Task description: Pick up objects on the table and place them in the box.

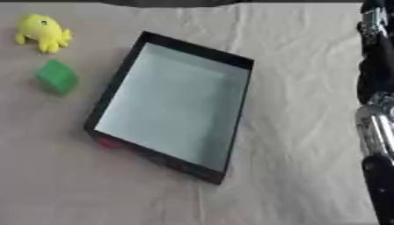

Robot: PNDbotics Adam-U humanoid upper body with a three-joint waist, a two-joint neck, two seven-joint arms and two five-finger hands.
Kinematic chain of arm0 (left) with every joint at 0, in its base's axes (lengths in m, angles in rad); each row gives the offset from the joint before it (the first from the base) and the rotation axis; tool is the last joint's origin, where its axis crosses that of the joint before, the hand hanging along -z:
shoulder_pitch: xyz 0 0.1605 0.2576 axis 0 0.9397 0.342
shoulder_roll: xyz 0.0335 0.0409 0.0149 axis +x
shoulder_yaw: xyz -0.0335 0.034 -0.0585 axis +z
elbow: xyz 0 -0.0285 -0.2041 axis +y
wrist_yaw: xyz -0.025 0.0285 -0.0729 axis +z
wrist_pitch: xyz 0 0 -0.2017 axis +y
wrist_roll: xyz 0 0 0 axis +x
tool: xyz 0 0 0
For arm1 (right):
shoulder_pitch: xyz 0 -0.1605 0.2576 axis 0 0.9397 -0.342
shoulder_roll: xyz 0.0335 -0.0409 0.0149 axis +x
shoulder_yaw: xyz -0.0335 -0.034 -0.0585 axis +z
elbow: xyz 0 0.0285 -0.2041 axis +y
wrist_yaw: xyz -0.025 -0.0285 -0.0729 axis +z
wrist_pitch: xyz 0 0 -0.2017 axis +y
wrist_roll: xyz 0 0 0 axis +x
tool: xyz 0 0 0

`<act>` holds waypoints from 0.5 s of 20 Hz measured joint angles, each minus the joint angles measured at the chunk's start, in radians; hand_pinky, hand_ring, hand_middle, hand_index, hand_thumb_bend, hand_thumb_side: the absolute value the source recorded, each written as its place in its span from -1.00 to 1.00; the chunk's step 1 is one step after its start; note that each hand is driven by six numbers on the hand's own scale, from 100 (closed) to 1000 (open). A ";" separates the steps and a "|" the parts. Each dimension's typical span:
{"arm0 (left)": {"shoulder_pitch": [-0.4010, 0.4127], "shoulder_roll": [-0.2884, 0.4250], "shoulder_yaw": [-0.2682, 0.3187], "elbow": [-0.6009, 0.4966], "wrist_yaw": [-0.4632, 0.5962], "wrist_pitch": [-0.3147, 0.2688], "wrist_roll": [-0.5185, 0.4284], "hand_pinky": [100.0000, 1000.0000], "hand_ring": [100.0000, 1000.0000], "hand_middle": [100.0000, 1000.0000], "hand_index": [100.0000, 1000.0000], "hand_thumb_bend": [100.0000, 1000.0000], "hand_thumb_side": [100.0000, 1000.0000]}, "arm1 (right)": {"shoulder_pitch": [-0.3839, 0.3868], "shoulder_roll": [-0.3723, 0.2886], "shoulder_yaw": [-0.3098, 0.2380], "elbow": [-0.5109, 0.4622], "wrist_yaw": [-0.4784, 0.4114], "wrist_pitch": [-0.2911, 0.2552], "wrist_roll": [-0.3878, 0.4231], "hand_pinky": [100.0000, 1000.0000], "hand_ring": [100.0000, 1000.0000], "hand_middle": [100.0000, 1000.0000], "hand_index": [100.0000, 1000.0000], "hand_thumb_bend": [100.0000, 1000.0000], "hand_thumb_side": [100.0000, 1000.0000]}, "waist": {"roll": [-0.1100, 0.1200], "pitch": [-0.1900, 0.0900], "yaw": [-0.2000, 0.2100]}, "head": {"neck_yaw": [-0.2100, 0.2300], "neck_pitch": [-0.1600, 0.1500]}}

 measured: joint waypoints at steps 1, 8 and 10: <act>-0.009 0.024 -0.019 0.020 -0.021 -0.007 -0.021 0.60 0.34 0.44 0.70 -0.52 -0.15 | 0.000 0.000 0.002 0.001 0.000 0.000 0.000 1.00 0.90 0.97 0.74 -0.90 -0.23 | 0.000 0.000 0.000 | 0.000 0.000; -0.084 0.135 -0.141 0.129 -0.119 -0.040 -0.232 0.65 0.46 0.53 0.74 -0.45 0.03 | 0.000 -0.001 0.011 0.003 0.000 0.006 0.011 1.00 0.90 0.97 0.73 -0.91 -0.23 | 0.003 -0.006 -0.003 | 0.002 0.000; -0.108 0.162 -0.173 0.149 -0.133 -0.053 -0.293 0.65 0.48 0.54 0.75 -0.45 0.02 | 0.000 -0.003 0.011 0.003 0.000 0.006 0.015 1.00 0.90 0.97 0.73 -0.91 -0.23 | 0.003 -0.008 -0.003 | 0.003 0.000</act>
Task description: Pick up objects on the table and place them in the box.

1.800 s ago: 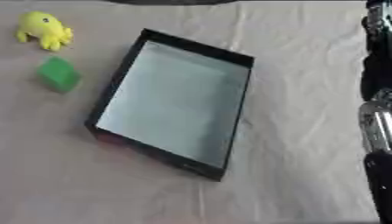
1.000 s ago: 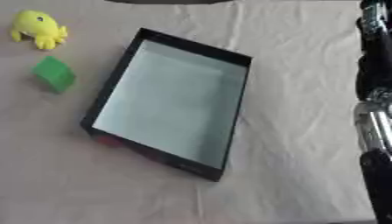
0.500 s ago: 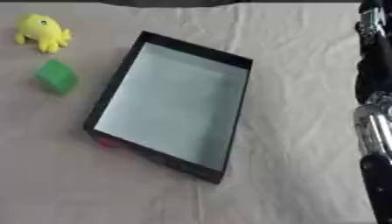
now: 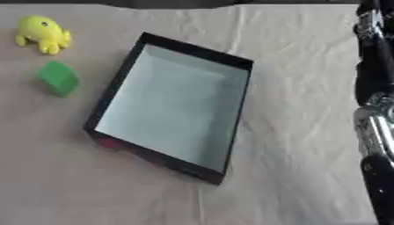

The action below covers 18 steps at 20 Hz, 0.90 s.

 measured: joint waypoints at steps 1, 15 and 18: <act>-0.013 0.013 -0.018 0.006 -0.006 -0.012 -0.029 0.64 0.49 0.55 0.75 -0.45 0.04 | 0.000 -0.001 0.001 0.000 0.000 0.001 0.002 1.00 0.90 0.97 0.73 -0.91 -0.22 | 0.000 0.000 0.000 | 0.001 0.000; -0.224 0.082 -0.172 0.064 -0.022 -0.017 -0.168 0.66 0.54 0.58 0.78 -0.25 -0.02 | -0.001 -0.009 0.015 0.006 -0.004 0.010 0.023 1.00 0.90 0.97 0.73 -0.92 -0.22 | 0.015 -0.013 -0.005 | 0.021 0.010; -0.298 0.072 -0.200 0.094 -0.022 -0.001 -0.185 0.68 0.55 0.59 0.79 -0.21 -0.08 | -0.001 -0.011 0.019 0.007 -0.008 0.012 0.028 1.00 0.90 0.97 0.73 -0.92 -0.22 | 0.020 -0.021 -0.010 | 0.028 0.011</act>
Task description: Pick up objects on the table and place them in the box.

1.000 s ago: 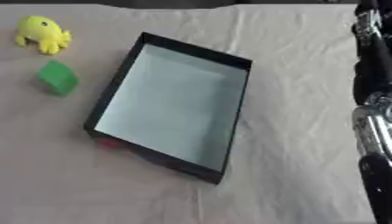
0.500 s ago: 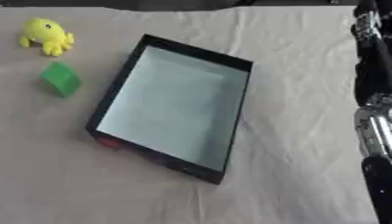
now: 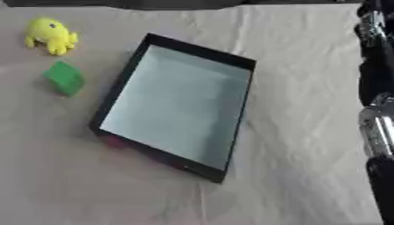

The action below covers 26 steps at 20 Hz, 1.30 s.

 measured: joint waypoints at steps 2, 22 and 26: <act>-0.052 -0.019 -0.015 0.023 0.000 0.015 -0.015 0.68 0.56 0.60 0.79 -0.20 -0.08 | -0.002 -0.003 0.003 0.000 -0.002 0.001 0.002 1.00 0.90 0.97 0.73 -0.92 -0.22 | 0.000 -0.008 -0.006 | 0.004 0.000; -0.276 -0.208 -0.141 0.129 -0.171 -0.010 0.010 0.72 0.64 0.67 0.83 0.19 -0.35 | -0.022 -0.004 0.017 0.006 -0.010 0.007 0.015 1.00 0.90 0.97 0.73 -0.93 -0.21 | 0.011 -0.003 -0.034 | 0.013 -0.002; -0.295 -0.253 -0.164 0.100 -0.240 -0.013 0.013 0.73 0.65 0.69 0.85 0.21 -0.38 | -0.022 -0.004 0.017 0.006 -0.010 0.007 0.015 1.00 0.90 0.97 0.73 -0.93 -0.20 | 0.011 -0.002 -0.028 | 0.013 -0.002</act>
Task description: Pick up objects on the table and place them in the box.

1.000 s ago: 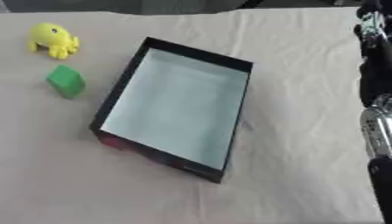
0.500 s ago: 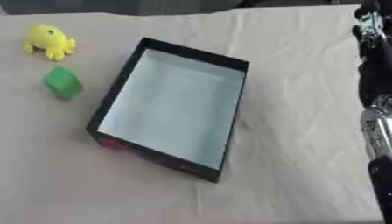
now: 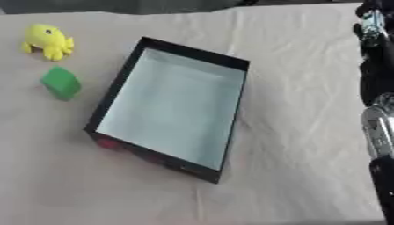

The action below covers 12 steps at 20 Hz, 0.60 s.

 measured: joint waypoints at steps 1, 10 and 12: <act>-0.002 -0.013 -0.007 -0.009 -0.017 -0.002 0.002 0.73 0.66 0.69 0.85 0.22 -0.38 | 0.000 0.000 0.000 0.000 0.000 0.000 0.000 1.00 0.90 0.97 0.73 -0.93 -0.20 | 0.000 0.000 0.003 | 0.000 0.000; -0.006 -0.091 -0.045 -0.061 -0.137 -0.015 0.015 0.74 0.66 0.69 0.86 0.20 -0.38 | 0.006 0.001 0.000 0.005 0.001 0.000 0.000 1.00 0.90 0.98 0.73 -0.94 -0.19 | -0.007 0.006 0.018 | -0.001 -0.001; -0.007 -0.101 -0.046 -0.061 -0.139 -0.015 0.015 0.74 0.65 0.68 0.86 0.17 -0.39 | 0.006 0.002 0.000 0.005 0.001 0.000 0.000 1.00 0.90 0.98 0.73 -0.94 -0.18 | -0.009 0.010 0.022 | -0.001 -0.005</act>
